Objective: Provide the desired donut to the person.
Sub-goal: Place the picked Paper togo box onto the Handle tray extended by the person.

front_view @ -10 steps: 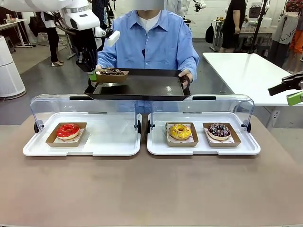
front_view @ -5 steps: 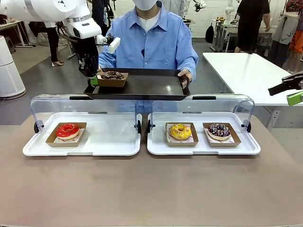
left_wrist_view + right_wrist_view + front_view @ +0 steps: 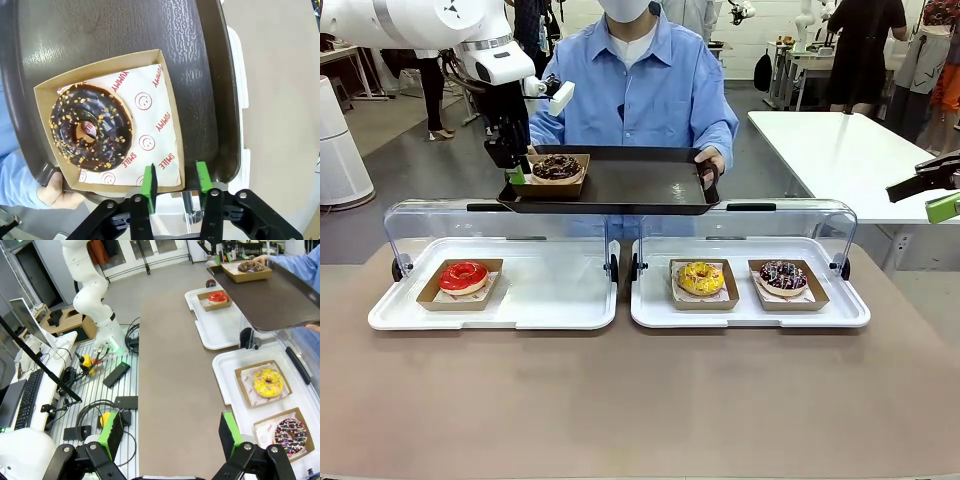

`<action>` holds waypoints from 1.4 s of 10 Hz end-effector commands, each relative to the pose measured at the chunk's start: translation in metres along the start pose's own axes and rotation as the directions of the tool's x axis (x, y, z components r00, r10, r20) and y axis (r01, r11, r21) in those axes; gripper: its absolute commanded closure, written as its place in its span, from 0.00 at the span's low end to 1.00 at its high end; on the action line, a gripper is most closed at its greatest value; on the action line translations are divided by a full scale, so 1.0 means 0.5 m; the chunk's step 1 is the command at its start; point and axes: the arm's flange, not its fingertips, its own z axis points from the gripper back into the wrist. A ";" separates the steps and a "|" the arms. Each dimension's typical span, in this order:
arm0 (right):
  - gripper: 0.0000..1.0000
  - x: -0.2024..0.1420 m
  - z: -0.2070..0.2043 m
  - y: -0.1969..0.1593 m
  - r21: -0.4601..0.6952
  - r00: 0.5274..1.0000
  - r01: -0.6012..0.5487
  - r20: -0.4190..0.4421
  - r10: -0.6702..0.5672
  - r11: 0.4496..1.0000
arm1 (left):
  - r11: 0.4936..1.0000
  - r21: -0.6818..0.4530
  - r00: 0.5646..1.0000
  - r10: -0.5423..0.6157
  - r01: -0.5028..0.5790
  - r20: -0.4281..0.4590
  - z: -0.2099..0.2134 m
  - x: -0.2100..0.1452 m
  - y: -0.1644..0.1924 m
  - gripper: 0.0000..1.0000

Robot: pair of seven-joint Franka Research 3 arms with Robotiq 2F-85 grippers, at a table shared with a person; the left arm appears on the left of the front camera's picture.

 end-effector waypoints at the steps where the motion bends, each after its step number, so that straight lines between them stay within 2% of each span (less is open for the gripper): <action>1: 0.00 -0.002 0.002 0.000 0.007 1.000 -0.015 0.010 0.015 1.000 | 1.000 0.011 1.000 0.019 -0.019 0.000 -0.001 -0.004 -0.012 0.16; 3: 0.00 -0.002 0.002 0.000 0.007 1.000 -0.015 0.010 0.015 1.000 | 1.000 0.005 1.000 0.014 -0.014 0.000 0.003 -0.004 -0.007 0.00; 10: 0.00 -0.002 0.002 0.000 0.007 1.000 -0.015 0.010 0.015 1.000 | 0.999 -0.017 0.999 0.030 -0.030 0.013 0.014 -0.005 -0.017 0.00; 14: 0.00 -0.002 0.002 0.000 0.007 1.000 -0.015 0.010 0.015 1.000 | 1.000 0.026 0.998 -0.009 0.008 0.059 0.091 -0.027 -0.168 0.00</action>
